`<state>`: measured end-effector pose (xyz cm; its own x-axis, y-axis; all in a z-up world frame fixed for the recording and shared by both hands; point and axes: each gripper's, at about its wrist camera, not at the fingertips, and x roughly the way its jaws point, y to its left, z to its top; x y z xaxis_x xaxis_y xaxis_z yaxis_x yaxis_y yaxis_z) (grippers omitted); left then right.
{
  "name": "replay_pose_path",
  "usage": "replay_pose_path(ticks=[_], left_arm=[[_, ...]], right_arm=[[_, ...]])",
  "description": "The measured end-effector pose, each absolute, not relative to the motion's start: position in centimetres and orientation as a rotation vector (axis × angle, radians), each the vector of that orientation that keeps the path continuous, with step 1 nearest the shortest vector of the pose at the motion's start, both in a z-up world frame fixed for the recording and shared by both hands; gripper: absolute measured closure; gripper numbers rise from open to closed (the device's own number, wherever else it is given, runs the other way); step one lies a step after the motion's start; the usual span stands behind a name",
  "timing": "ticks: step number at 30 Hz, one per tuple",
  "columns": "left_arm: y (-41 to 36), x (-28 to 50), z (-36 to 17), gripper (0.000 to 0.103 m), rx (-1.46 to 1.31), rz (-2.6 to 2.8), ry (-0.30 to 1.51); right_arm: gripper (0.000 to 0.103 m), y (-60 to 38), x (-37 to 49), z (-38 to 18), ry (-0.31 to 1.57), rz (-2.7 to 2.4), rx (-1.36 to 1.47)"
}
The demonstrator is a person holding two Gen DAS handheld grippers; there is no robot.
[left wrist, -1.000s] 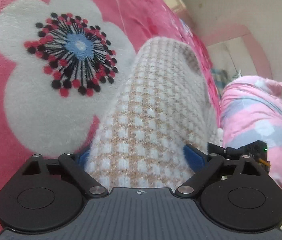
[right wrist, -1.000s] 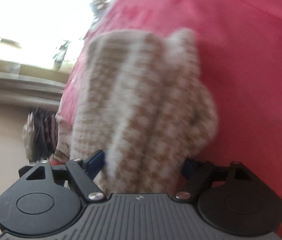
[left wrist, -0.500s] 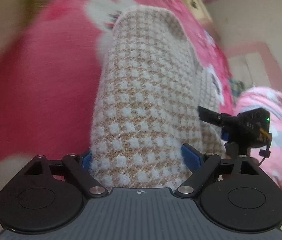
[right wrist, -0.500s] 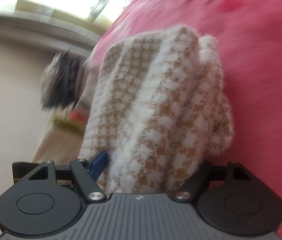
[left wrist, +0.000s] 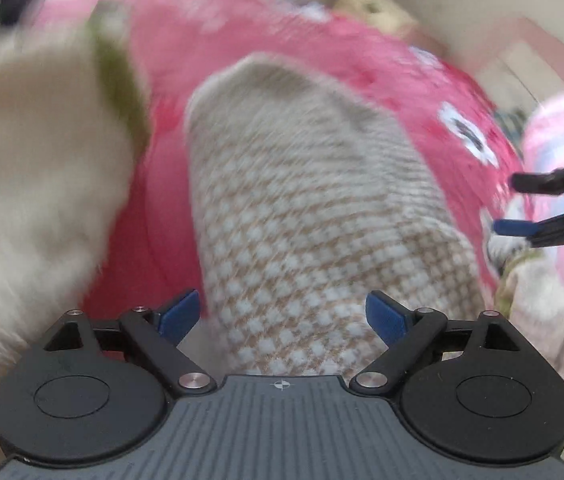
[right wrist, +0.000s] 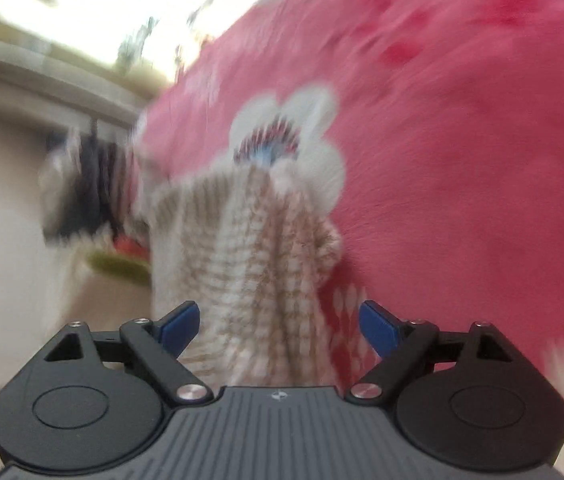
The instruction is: Fold clothes
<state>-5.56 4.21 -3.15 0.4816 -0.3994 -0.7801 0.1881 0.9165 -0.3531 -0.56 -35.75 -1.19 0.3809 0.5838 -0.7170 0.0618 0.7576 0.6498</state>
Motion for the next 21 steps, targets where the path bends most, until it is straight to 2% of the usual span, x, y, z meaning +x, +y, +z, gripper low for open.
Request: replay_pose_path(ticks=[2, 7, 11, 14, 15, 16, 18, 21], left_arm=[[3.3, -5.8, -2.6, 0.012, -0.191, -0.400, 0.968], [0.4, -4.9, -2.9, 0.014, -0.129, -0.465, 0.931], [-2.3, -4.3, -3.7, 0.016, 0.047, -0.426, 0.842], [-3.0, -4.8, -5.0, 0.013, 0.112, -0.398, 0.810], [-3.1, -5.0, -5.1, 0.012, 0.116, -0.397, 0.795], [-3.2, -5.2, -5.1, 0.012, 0.119, -0.395, 0.782], [-3.0, -5.2, -4.8, 0.014, 0.115, -0.398, 0.768], [-2.8, -5.2, -3.9, 0.016, 0.101, -0.438, 0.728]], right_arm=[[0.015, -36.0, -4.6, 0.1, 1.072, 0.336, 0.698], [0.034, -28.7, -10.8, -1.5, 0.964, 0.195, 0.499], [0.038, -24.9, -11.7, -2.9, 0.896, 0.132, 0.330], [0.043, -23.7, -11.3, -3.8, 0.877, 0.138, 0.245], [0.055, -23.6, -11.1, -4.3, 0.889, 0.157, 0.245], [0.079, -23.5, -10.9, -4.8, 0.901, 0.176, 0.246], [0.092, -23.9, -11.3, -4.9, 0.903, 0.192, 0.280], [0.094, -25.1, -14.0, -2.7, 0.825, 0.185, 0.345]])
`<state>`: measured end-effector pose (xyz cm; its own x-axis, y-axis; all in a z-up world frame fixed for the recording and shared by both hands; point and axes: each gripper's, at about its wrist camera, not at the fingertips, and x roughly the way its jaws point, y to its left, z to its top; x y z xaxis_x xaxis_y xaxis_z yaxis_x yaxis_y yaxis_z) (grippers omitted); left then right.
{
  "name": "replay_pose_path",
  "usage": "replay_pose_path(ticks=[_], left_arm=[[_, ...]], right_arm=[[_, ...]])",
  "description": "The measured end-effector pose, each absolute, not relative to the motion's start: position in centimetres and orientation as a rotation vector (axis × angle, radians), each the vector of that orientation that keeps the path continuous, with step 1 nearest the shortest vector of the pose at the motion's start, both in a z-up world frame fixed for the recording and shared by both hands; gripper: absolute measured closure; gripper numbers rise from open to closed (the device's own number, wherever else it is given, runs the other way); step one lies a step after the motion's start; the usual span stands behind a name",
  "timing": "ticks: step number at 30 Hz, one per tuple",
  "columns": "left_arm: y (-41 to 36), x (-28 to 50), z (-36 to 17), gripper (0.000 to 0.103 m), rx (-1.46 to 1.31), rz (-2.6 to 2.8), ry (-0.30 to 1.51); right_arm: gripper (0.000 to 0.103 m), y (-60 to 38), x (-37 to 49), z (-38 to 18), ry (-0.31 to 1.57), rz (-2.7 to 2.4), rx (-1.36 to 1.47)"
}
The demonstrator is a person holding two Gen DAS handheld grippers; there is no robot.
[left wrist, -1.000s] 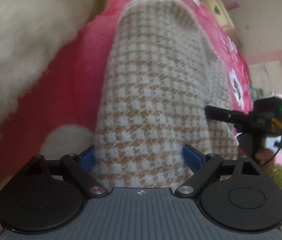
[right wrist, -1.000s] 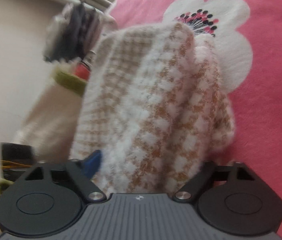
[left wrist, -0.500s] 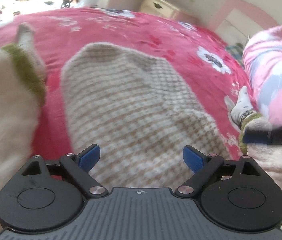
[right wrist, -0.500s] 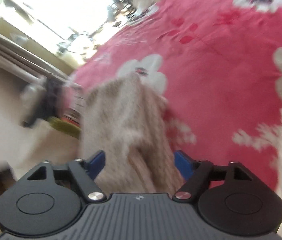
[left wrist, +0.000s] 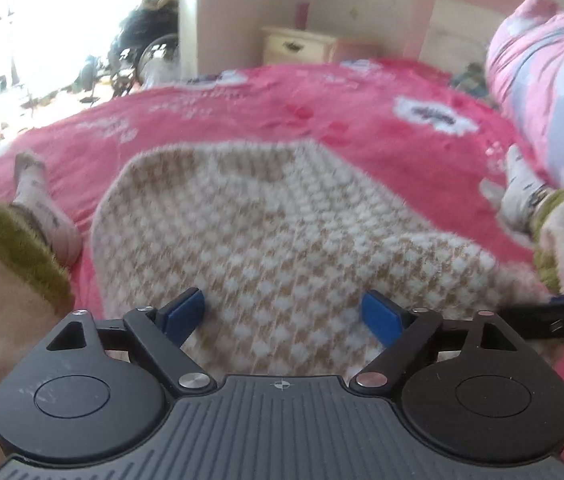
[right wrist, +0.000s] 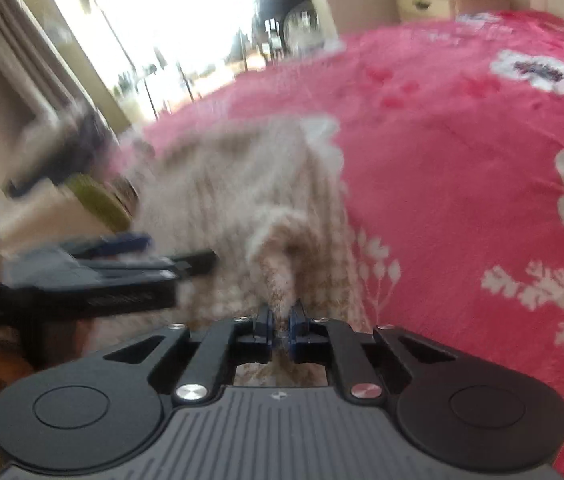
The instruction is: Fold clothes
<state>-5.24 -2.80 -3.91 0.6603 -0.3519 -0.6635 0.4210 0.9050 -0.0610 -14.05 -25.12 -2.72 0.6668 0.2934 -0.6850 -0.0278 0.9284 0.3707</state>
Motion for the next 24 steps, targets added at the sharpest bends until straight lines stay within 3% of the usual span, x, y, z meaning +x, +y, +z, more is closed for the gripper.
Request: replay_pose_path(ticks=[6, 12, 15, 19, 20, 21, 22, 24], left_arm=[[-5.1, -5.2, -4.1, 0.018, 0.189, -0.471, 0.676], [-8.5, -5.9, -5.7, 0.015, 0.305, -0.536, 0.651], [-8.5, -6.5, -6.2, 0.015, 0.308, -0.523, 0.621], [-7.8, -6.2, -6.2, 0.013, 0.252, -0.538, 0.630], [-8.0, -6.2, -6.3, 0.012, 0.248, -0.542, 0.630], [-8.1, -6.3, -6.4, 0.012, 0.244, -0.546, 0.630], [-8.3, -6.4, -6.4, 0.012, 0.240, -0.548, 0.629], [-8.5, -6.4, -6.5, 0.012, 0.235, -0.552, 0.626]], right_arm=[[0.095, -26.0, -14.3, -7.3, 0.965, 0.097, 0.437], [0.094, -27.6, -14.7, -7.5, 0.995, 0.094, 0.532], [0.085, -28.9, -14.6, -5.7, 1.010, 0.090, 0.557], [0.083, -29.5, -13.2, -0.4, 0.955, 0.138, 0.405], [0.081, -29.5, -11.9, 0.8, 0.942, 0.170, 0.370], [0.073, -29.4, -10.2, 1.6, 0.935, 0.208, 0.346], [0.059, -29.2, -8.3, 2.2, 0.936, 0.250, 0.325], [0.045, -28.7, -4.4, 3.1, 0.934, 0.326, 0.280]])
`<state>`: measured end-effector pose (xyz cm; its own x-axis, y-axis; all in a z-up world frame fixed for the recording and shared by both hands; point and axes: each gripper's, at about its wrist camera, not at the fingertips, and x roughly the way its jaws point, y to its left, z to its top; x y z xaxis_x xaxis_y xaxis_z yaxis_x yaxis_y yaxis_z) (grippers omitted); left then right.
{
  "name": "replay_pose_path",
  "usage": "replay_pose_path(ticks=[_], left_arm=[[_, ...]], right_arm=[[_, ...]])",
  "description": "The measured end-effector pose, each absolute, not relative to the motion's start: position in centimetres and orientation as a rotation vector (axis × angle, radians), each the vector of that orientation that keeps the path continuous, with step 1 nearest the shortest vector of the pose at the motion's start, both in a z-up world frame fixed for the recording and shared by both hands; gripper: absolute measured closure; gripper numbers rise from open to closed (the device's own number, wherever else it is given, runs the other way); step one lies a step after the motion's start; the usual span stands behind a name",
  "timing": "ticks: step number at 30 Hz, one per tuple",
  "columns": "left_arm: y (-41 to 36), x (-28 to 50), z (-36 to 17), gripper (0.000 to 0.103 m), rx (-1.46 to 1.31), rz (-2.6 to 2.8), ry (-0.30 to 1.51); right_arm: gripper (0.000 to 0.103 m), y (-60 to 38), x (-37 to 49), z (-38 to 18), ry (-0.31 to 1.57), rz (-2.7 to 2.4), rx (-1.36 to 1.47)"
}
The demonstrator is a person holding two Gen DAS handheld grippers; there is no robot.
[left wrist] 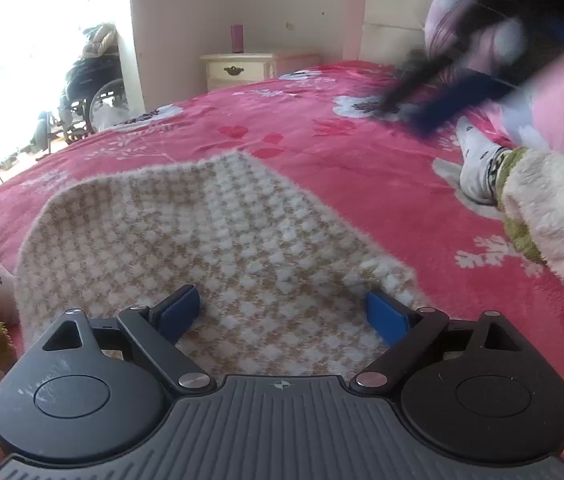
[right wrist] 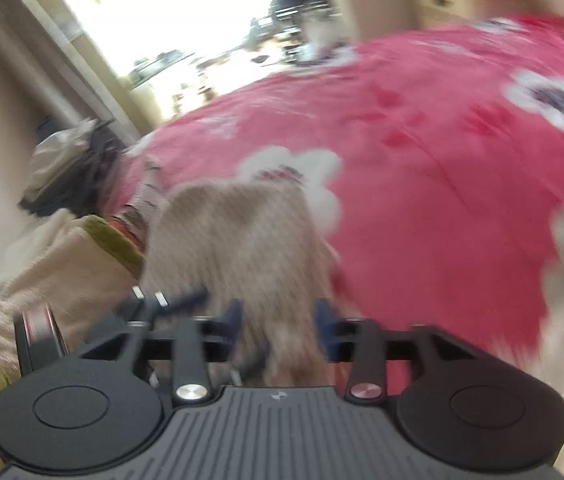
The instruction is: Fold clothes
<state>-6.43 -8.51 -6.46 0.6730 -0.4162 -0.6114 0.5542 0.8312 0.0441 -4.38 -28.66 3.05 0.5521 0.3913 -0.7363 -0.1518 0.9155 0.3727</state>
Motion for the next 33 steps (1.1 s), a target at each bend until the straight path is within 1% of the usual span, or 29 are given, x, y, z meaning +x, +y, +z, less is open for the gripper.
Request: replay_pose_path(ticks=[3, 6, 7, 8, 9, 10, 12, 14, 15, 18, 19, 21, 24, 27, 29, 33], left_arm=[[-8.5, -6.5, -6.5, 0.012, 0.229, -0.554, 0.625], [-8.4, -6.5, -6.6, 0.011, 0.224, -0.557, 0.623], [-8.4, -6.5, -6.6, 0.011, 0.222, -0.558, 0.622], [-8.4, -6.5, -6.6, 0.011, 0.219, -0.558, 0.621], [-8.4, -6.5, -6.7, 0.011, 0.215, -0.556, 0.621], [-8.4, -6.5, -6.6, 0.011, 0.210, -0.550, 0.620], [-8.5, -6.4, -6.5, 0.011, 0.201, -0.542, 0.616], [-8.7, -6.3, -6.5, 0.011, 0.193, -0.537, 0.615], [-8.8, -6.2, -6.6, 0.011, 0.192, -0.539, 0.619], [-9.3, -6.2, -6.8, 0.011, 0.204, -0.559, 0.629], [-9.3, -6.3, -6.8, 0.011, 0.209, -0.558, 0.625], [-9.4, -6.6, -6.9, 0.011, 0.217, -0.556, 0.618], [-9.3, -6.7, -6.9, 0.011, 0.218, -0.550, 0.611], [-9.4, -6.8, -7.0, 0.011, 0.221, -0.540, 0.609], [-9.5, -7.0, -7.0, 0.011, 0.216, -0.532, 0.608], [-9.7, -7.5, -7.1, 0.011, 0.231, -0.517, 0.593]], right_arm=[[0.040, -27.2, 1.5, 2.2, 0.927, 0.383, 0.202], [0.040, -26.0, 6.6, -1.4, 1.007, 0.373, 0.171], [0.042, -25.7, 7.7, -2.7, 1.027, 0.379, 0.172], [0.048, -25.6, 8.5, -3.8, 1.036, 0.385, 0.183], [0.076, -25.6, 8.9, -4.6, 1.029, 0.394, 0.201], [0.088, -25.8, 8.9, -4.8, 1.002, 0.407, 0.229], [0.093, -25.4, 8.5, -3.8, 0.925, 0.448, 0.217], [0.093, -24.7, 7.7, -2.3, 0.835, 0.489, 0.144], [0.093, -24.4, 7.8, -2.4, 0.830, 0.482, 0.115], [0.092, -24.8, 9.4, -6.3, 0.928, 0.407, 0.052], [0.088, -25.2, 9.9, -8.0, 0.976, 0.389, 0.072], [0.082, -25.3, 10.2, -8.6, 0.982, 0.361, 0.090], [0.082, -24.5, 10.1, -5.8, 0.910, 0.348, 0.006], [0.082, -24.5, 9.1, -0.9, 0.746, 0.332, -0.070], [0.082, -23.6, 8.6, 1.1, 0.679, 0.405, -0.078], [0.082, -18.1, 9.7, 0.5, 0.692, 0.639, -0.150]])
